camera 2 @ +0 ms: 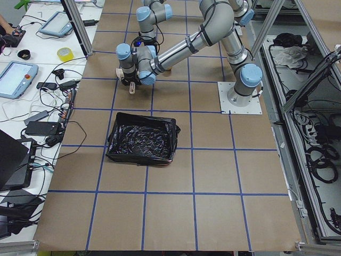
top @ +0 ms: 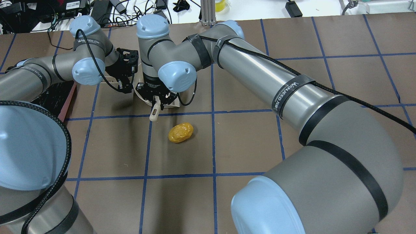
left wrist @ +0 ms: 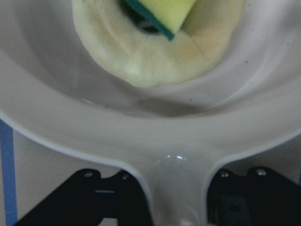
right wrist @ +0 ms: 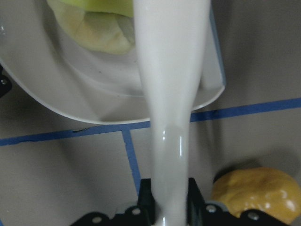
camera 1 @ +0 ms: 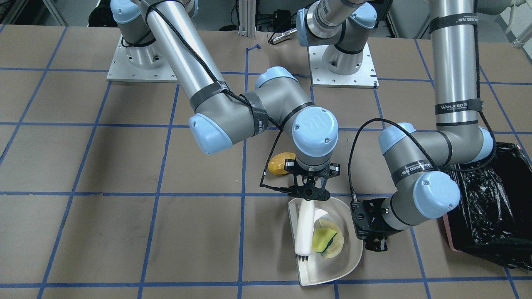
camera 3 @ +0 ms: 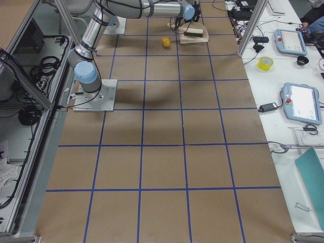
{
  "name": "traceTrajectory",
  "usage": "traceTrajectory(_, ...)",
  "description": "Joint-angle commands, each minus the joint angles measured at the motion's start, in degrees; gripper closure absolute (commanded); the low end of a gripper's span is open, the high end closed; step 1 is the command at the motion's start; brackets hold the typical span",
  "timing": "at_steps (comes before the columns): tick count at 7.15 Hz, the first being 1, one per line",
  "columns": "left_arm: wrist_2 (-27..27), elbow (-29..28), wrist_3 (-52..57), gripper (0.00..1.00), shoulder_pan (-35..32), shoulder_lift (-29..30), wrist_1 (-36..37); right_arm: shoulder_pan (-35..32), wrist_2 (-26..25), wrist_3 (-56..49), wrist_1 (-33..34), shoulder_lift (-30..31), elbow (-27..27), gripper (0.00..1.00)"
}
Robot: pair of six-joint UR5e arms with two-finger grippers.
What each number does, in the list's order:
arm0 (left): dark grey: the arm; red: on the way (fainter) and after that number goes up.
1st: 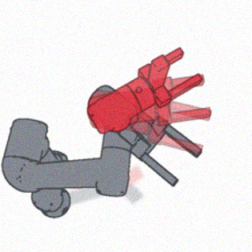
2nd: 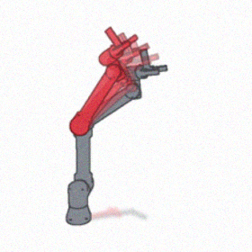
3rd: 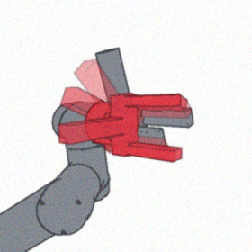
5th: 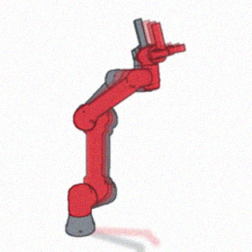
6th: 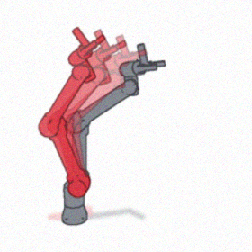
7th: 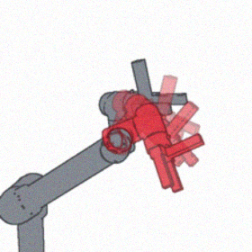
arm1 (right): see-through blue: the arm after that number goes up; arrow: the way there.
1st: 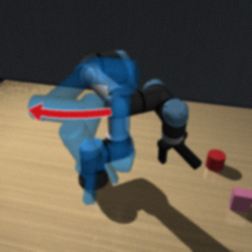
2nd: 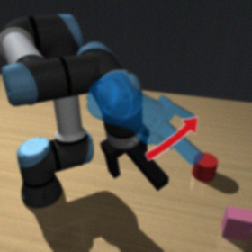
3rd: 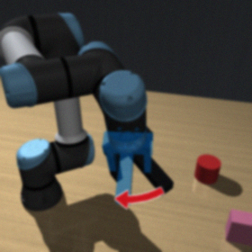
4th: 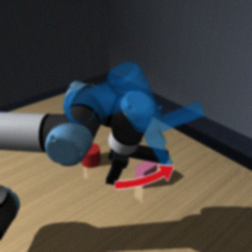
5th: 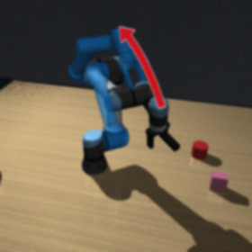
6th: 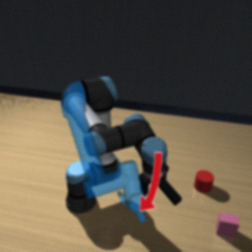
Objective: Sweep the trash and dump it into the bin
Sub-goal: 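Sweep the sponge into the dustpan with the right gripper's brush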
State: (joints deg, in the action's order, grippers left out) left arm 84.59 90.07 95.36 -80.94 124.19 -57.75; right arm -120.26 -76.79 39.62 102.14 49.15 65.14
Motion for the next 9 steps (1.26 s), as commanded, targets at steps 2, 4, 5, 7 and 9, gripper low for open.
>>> traceTrajectory(2,-0.1,1.4,5.7,1.0,3.0,-0.6,0.4,6.5,-5.4,-6.7,-8.0,5.1,3.9,1.0)
traceTrajectory(4,0.8,3.1,10.2,1.0,5.2,-4.3,-0.7,6.8,-5.5,-5.0,-6.6,10.8,14.0,1.0)
traceTrajectory(5,2.3,4.6,10.2,1.0,5.3,-6.1,-0.7,6.6,-5.5,-3.7,-5.5,14.5,19.0,1.0)
traceTrajectory(7,2.9,8.1,10.5,1.0,5.3,-9.3,-0.8,4.5,-5.4,-2.3,-3.1,20.4,27.6,1.0)
traceTrajectory(9,4.6,13.8,13.0,1.0,6.0,-13.3,-0.4,0.1,-5.3,3.8,-2.0,22.8,31.4,1.0)
